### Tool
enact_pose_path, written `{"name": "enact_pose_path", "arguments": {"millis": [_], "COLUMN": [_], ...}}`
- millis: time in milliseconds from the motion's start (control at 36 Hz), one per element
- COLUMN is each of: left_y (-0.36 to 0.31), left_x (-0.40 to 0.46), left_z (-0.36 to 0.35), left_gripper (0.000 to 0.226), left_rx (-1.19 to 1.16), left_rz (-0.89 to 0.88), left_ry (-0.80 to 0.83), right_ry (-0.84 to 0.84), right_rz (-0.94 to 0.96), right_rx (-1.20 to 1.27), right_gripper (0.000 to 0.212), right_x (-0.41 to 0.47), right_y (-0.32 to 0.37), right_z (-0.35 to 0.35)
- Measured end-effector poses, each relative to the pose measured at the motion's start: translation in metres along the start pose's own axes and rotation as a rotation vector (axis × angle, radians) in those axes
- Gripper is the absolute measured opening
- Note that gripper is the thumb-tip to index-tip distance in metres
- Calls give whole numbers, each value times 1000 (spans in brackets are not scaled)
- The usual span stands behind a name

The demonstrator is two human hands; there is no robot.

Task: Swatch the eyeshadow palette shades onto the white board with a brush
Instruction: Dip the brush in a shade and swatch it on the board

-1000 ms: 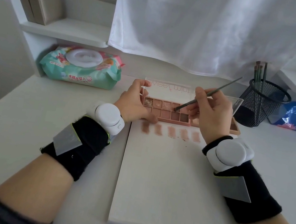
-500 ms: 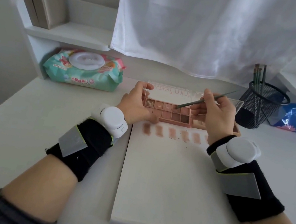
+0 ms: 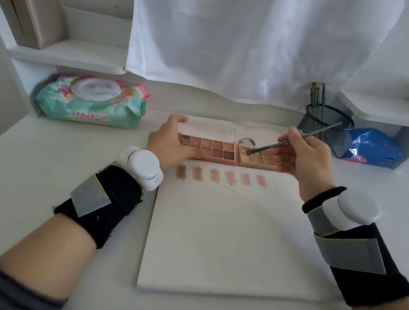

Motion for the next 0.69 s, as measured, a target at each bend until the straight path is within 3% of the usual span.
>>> {"name": "enact_pose_path", "arguments": {"millis": [111,222,361,694], "left_y": [-2,-7,-16,-15], "left_x": [2,5,2,3], "left_z": [-5,-10,-14,-18], "left_gripper": [111,88,81,71], "left_rx": [-45,9,142,215], "left_rz": [37,80,75,54], "left_ry": [-77,-159,-205,-224], "right_ry": [-60,-98,-118,-34], "right_rz": [90,298,479,514], "right_rx": [-92,-194,-332,-588], "right_gripper": [24,21,25,14], "right_x": [-5,-11,-16,-11], "right_y": [-7,-19,-26,-38], "right_z": [22,36,36,38]}}
Point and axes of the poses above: each hand's wrist, its own x-axis towards the middle knuckle, its own z-axis out of the back of the hand, y = z × x, the point moved 1 cm from there along x, towards the middle knuckle, and after that the axes turned 2 degrees about -y, right-handed, at the moved point
